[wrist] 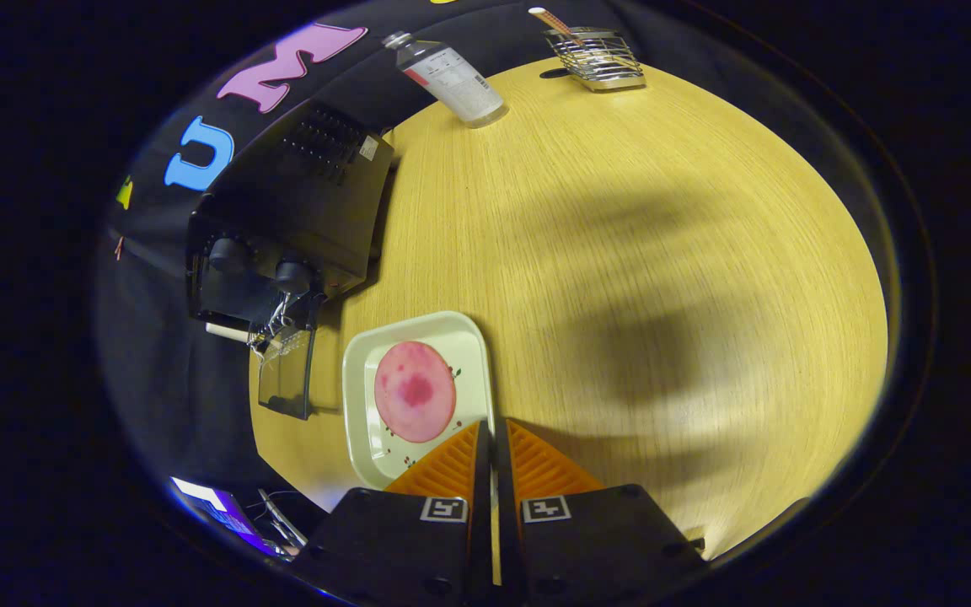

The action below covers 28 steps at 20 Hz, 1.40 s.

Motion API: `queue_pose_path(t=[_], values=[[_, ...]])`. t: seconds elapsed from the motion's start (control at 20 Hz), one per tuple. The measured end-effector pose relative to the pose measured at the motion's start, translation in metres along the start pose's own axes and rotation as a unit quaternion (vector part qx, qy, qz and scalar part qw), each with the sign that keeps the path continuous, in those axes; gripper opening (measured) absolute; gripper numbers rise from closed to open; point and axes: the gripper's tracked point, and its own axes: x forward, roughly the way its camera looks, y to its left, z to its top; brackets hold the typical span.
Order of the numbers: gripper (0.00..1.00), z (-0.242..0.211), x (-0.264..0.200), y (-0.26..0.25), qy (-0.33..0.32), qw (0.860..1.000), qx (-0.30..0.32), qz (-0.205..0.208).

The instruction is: Open the toaster oven, put the food inside, and close the toaster oven door.

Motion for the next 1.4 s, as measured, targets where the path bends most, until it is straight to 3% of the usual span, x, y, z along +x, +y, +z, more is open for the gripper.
queue_pose_path(t=[0.15, 0.4, 0.65, 0.85, 1.1, 1.4], values=[[0.06, -0.005, 0.002, 0.005, 0.011, 1.0, -0.007, 0.021], [0.05, -0.014, -0.01, 0.011, 0.016, 0.994, 0.081, 0.072], [0.05, -0.004, -0.038, 0.007, -0.015, 0.986, 0.136, 0.094], [0.05, 0.01, -0.065, 0.024, -0.04, 0.984, 0.136, 0.105], [0.05, 0.012, -0.08, 0.086, -0.074, 0.983, 0.123, 0.112], [0.05, 0.0, -0.05, 0.174, -0.11, 0.978, 0.144, 0.103]])
